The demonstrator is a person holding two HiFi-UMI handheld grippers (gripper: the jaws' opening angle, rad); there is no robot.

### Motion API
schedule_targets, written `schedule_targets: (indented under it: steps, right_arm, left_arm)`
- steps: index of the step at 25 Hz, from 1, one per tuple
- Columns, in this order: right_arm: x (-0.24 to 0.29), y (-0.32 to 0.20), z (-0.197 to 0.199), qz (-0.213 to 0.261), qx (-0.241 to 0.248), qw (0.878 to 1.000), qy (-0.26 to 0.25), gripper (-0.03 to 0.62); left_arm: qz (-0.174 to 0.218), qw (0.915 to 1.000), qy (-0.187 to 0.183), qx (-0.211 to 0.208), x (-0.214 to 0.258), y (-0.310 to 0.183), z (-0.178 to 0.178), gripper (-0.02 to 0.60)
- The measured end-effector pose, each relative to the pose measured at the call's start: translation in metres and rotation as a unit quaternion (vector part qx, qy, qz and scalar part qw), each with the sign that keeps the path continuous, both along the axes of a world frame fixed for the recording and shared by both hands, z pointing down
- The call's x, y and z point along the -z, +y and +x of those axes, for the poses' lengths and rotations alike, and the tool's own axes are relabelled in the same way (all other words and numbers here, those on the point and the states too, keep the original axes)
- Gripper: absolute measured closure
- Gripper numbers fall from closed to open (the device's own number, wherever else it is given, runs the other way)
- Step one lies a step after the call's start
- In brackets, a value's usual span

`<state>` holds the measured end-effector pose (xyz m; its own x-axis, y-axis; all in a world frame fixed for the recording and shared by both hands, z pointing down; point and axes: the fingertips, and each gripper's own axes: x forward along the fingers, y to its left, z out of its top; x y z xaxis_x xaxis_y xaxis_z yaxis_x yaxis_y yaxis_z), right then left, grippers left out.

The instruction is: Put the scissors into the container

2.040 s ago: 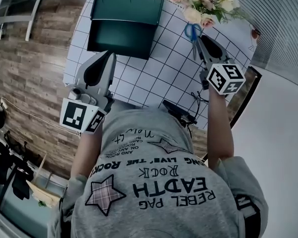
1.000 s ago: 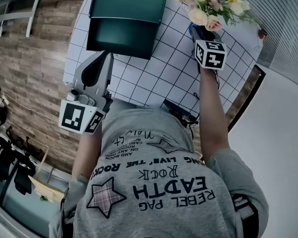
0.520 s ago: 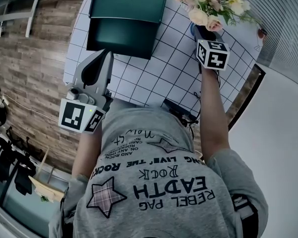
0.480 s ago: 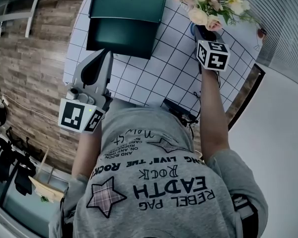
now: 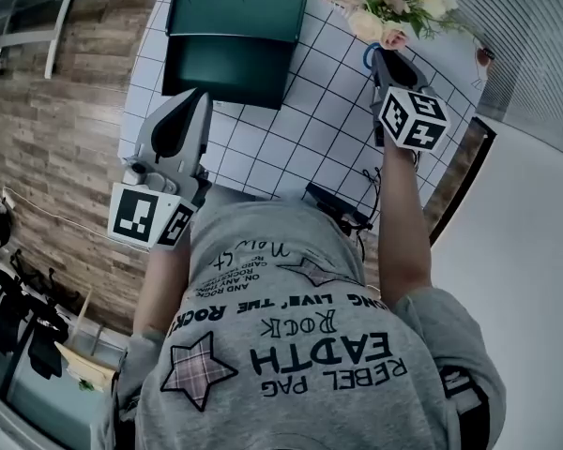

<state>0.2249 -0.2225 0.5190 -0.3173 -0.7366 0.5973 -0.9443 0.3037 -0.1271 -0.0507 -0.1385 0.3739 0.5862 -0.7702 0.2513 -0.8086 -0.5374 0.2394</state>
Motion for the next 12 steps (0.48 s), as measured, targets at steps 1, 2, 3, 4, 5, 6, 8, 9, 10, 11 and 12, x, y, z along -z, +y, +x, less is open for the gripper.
schedule_targets:
  steps: [1,2,3,4,5,6,8,9,10,11,12]
  right_arm:
    - [0.006,0.002,0.001,0.006,-0.002,1.0,-0.002,0.516]
    - [0.011,0.004,0.001,0.011,-0.004,1.0,-0.003,0.516]
    - [0.016,0.006,0.002,0.017,-0.007,1.0,-0.006,0.516]
    - [0.022,0.008,0.003,0.023,-0.009,1.0,-0.008,0.516]
    - [0.027,0.01,0.003,0.029,-0.011,0.999,-0.01,0.516]
    - [0.031,0.011,0.003,0.036,-0.011,0.999,-0.012,0.516]
    - [0.041,0.014,0.001,0.048,-0.008,0.999,-0.013,0.517]
    - [0.045,0.015,0.0,0.054,-0.006,0.998,-0.013,0.517]
    - [0.05,0.017,-0.001,0.061,-0.003,0.998,-0.012,0.517]
    - [0.055,0.018,-0.002,0.068,-0.001,0.998,-0.012,0.517]
    - [0.06,0.02,-0.003,0.077,0.0,0.997,-0.012,0.517]
  left_arm:
    - [0.002,1.0,0.0,-0.002,0.001,0.001,0.0,0.572]
    - [0.003,1.0,0.0,-0.003,0.003,0.002,0.0,0.572]
    - [0.005,1.0,0.0,-0.004,0.004,0.002,0.0,0.572]
    - [0.006,1.0,0.0,-0.005,0.005,0.003,0.0,0.572]
    - [0.008,0.9999,0.001,-0.006,0.007,0.004,-0.001,0.572]
    - [0.011,0.9999,0.001,-0.006,0.009,0.005,-0.001,0.572]
    - [0.015,0.9999,0.0,-0.007,0.012,0.007,-0.002,0.572]
    - [0.018,0.9998,0.0,-0.007,0.013,0.009,-0.002,0.572]
    - [0.02,0.9998,0.0,-0.007,0.015,0.01,-0.003,0.572]
    - [0.022,0.9997,0.0,-0.007,0.016,0.012,-0.003,0.572]
    - [0.023,0.9997,0.0,-0.007,0.018,0.013,-0.004,0.572]
